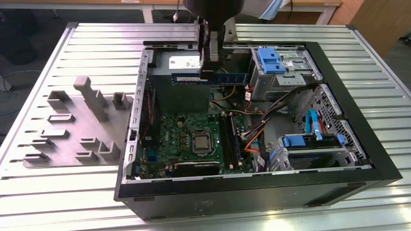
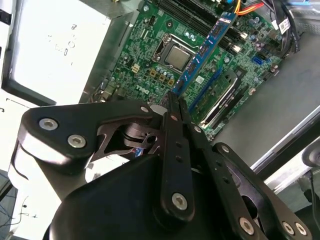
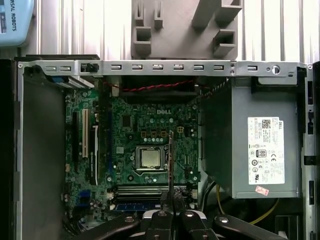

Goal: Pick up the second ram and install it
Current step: 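Pick up the second ram and move it above second insertion slot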

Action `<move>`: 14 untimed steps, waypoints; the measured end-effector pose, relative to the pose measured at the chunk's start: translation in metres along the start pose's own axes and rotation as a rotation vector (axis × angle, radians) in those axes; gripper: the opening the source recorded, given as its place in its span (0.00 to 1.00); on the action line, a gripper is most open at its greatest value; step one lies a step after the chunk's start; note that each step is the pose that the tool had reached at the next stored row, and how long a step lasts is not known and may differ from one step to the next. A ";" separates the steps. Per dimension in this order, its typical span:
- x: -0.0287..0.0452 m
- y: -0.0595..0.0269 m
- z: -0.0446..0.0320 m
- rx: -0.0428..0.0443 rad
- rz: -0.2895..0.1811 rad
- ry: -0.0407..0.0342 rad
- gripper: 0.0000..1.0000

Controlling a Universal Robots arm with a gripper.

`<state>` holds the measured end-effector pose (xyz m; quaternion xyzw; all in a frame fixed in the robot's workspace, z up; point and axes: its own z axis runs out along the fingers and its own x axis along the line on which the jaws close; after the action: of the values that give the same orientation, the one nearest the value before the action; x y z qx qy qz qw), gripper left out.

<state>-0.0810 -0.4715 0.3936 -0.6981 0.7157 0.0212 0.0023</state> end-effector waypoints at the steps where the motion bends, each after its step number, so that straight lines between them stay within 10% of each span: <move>1: 0.0001 -0.0004 0.0010 -0.0001 0.000 0.0001 0.13; 14: 0.0044 -0.0013 0.0206 -0.0023 0.000 0.0001 0.13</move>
<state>-0.0803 -0.4753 0.3729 -0.6980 0.7158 0.0220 0.0015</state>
